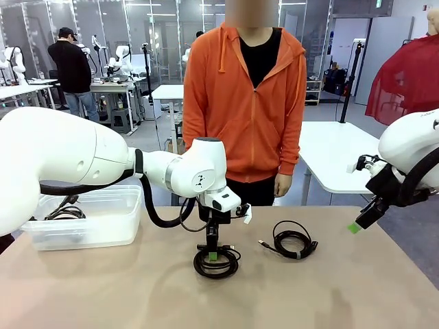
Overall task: Organize and store the cables.
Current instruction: Place the USB Extension Cable into the Organizing box.
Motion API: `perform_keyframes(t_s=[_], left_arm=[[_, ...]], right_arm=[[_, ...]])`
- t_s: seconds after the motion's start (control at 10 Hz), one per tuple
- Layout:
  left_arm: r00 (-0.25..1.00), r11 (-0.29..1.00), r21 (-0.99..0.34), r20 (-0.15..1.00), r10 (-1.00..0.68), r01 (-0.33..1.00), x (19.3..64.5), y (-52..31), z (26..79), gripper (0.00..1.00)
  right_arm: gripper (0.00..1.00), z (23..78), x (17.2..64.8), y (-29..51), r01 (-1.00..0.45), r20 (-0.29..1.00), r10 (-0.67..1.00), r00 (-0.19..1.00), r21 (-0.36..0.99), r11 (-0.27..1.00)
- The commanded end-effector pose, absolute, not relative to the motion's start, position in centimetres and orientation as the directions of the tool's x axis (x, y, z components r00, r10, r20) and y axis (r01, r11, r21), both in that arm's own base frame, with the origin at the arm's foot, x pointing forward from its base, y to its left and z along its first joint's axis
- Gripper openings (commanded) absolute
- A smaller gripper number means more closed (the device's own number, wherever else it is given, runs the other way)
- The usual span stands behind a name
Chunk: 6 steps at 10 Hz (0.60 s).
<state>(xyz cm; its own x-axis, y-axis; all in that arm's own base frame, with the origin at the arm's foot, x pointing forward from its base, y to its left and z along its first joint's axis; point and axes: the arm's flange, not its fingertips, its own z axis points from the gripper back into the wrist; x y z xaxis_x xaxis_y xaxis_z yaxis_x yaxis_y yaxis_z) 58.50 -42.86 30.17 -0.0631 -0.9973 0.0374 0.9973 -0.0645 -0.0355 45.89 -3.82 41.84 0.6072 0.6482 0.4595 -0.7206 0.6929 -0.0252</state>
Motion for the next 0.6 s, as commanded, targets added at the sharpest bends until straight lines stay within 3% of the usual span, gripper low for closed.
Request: perform_keyframes(t_s=[0.0,0.1,0.2,0.3,0.4,0.5], left_arm=[[-0.081,-0.082,-0.026,0.056,-0.995,0.996,58.09,-42.31,30.04,0.77],[-0.082,-0.084,-0.026,0.061,-0.995,0.996,58.06,-42.3,30.05,0.58],[-0.083,-0.086,-0.034,0.072,-0.994,0.996,58.05,-42.21,30.02,0.57],[-0.08,-0.083,-0.042,0.071,-0.994,0.996,58.17,-42.38,30.17,0.38],[-0.082,-0.085,-0.041,0.076,-0.994,0.996,58.19,-42.49,30.32,0.37],[-0.084,-0.088,-0.04,0.084,-0.993,0.995,58.22,-42.46,30.37,0.18]], right_arm=[[1.0,41.94,46.2,-3.72,-0.713,0.446,0.645,0.621,-0.022,0.701],[1.0,41.94,46.2,-3.72,-0.713,0.446,0.645,0.621,-0.022,0.701],[1.0,41.94,46.2,-3.72,-0.713,0.446,0.645,0.621,-0.022,0.701],[1.0,41.94,46.2,-3.72,-0.713,0.446,0.645,0.621,-0.022,0.701],[1.0,41.94,46.2,-3.72,-0.713,0.446,0.645,0.621,-0.022,0.701],[1.0,41.94,46.2,-3.72,-0.713,0.446,0.645,0.621,-0.022,0.701]])
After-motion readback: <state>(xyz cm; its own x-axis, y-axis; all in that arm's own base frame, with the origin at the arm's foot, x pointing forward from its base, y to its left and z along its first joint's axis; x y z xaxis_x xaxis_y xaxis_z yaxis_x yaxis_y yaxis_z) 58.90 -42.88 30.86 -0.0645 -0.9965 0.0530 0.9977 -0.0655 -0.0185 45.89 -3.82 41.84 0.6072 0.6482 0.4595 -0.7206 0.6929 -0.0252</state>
